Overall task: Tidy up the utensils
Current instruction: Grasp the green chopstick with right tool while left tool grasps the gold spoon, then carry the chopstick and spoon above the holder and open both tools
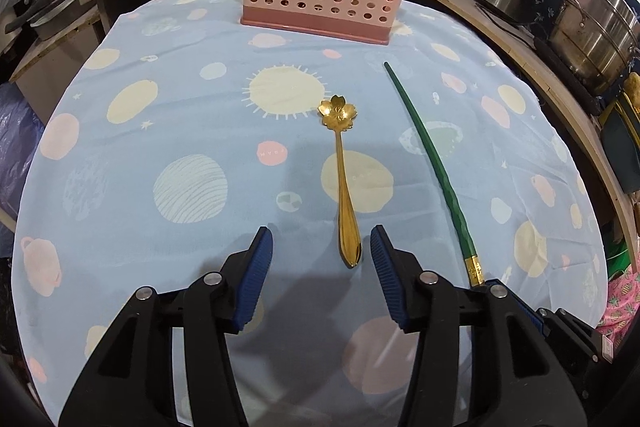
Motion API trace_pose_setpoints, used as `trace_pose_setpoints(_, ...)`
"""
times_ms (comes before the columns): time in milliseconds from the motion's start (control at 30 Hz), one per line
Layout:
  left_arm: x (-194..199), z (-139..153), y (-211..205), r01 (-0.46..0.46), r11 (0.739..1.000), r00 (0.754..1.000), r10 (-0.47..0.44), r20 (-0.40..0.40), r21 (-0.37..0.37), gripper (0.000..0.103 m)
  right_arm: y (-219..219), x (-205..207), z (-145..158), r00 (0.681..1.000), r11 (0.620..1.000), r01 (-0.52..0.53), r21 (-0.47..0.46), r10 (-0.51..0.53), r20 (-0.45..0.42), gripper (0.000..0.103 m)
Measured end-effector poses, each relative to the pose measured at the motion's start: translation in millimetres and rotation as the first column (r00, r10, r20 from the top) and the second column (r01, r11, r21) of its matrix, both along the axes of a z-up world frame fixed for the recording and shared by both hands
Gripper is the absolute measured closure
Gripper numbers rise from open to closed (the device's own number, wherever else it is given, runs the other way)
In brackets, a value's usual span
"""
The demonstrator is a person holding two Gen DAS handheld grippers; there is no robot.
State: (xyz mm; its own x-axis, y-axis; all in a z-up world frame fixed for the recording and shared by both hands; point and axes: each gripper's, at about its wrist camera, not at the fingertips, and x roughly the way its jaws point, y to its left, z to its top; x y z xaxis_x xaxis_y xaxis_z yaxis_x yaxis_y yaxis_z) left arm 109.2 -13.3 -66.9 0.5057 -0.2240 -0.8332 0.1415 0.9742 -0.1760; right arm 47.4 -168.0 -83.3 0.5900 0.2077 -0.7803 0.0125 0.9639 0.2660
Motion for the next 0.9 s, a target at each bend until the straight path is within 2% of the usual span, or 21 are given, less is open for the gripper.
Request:
trace_pose_setpoints(367,-3.8,-0.8,-7.1,0.031,0.999,0.999,-0.031,0.013,0.018,0.092,-0.3,-2.1,-0.5,1.000,1.000,0.002,0.006,-0.002,0.000,0.096)
trace_pose_setpoints(667,-17.9,10.2,1.6,0.040,0.999,0.999,-0.040,0.013,-0.021,0.093,-4.8,-8.8,6.7,1.000,1.000,0.010,0.018,-0.011,0.015,0.096)
trace_pose_setpoints(900,-26.9,40.9,13.3,0.020,0.998,0.998,-0.016,0.067,-0.051,0.093,-13.4,-16.5,32.5,0.997,0.999,0.023,0.045,-0.027,0.078,0.096)
